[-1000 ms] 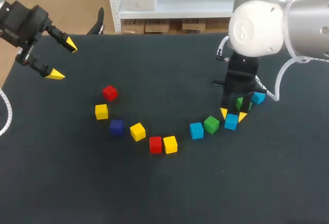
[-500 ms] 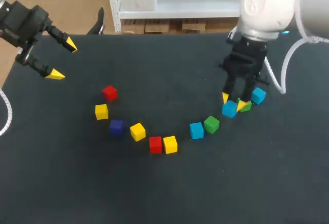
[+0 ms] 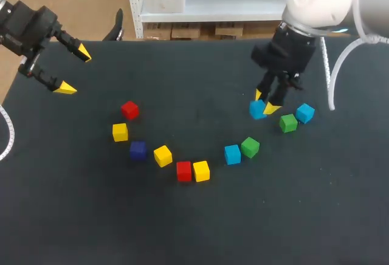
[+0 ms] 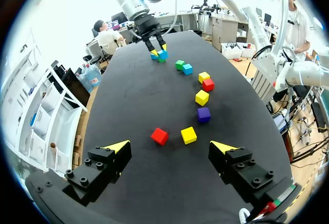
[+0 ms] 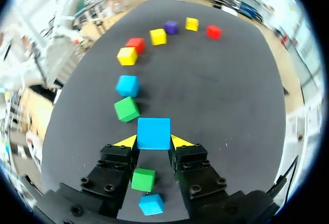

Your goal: Place the blue cubes, place green cubes on the blue cubes, place the yellow cubes on the green cubes, then place the red cubes on the yellow cubes, and place purple cube on the red cubes.

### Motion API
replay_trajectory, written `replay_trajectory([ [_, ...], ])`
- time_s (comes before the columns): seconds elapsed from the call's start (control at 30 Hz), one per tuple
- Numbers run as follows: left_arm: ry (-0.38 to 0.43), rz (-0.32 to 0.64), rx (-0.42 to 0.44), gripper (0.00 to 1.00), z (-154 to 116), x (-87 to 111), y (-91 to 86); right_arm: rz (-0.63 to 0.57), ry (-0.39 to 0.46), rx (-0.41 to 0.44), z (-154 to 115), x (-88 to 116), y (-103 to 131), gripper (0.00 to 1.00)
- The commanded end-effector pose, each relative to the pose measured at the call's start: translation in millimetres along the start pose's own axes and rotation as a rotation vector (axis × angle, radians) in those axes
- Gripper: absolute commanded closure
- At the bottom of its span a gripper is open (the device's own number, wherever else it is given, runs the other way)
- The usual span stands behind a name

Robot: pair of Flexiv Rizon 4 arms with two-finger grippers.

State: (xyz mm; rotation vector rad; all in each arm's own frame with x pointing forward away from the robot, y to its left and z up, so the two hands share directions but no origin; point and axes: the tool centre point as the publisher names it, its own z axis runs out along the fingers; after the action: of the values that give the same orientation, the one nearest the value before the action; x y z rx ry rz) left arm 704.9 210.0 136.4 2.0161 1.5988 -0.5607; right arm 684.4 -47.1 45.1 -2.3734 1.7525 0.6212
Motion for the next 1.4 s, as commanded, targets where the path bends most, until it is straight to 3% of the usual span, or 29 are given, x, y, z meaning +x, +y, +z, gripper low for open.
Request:
replay_trajectory([
  [0.03,-0.001,0.003,-0.003,0.0,0,0.6,-0.9,0.668,-0.063,0.312,-4,8,6,1.0],
  [0.27,-0.001,0.003,-0.003,0.0,0,0.6,-0.9,0.683,-0.102,0.179,0,25,1,1.0],
  [1.17,-0.001,0.003,-0.003,0.0,0,0.6,-0.9,0.683,-0.102,0.179,0,25,1,1.0],
  [1.4,-0.001,0.003,-0.003,0.0,0,0.6,-0.9,0.657,-0.12,0.192,10,7,-7,1.0],
])
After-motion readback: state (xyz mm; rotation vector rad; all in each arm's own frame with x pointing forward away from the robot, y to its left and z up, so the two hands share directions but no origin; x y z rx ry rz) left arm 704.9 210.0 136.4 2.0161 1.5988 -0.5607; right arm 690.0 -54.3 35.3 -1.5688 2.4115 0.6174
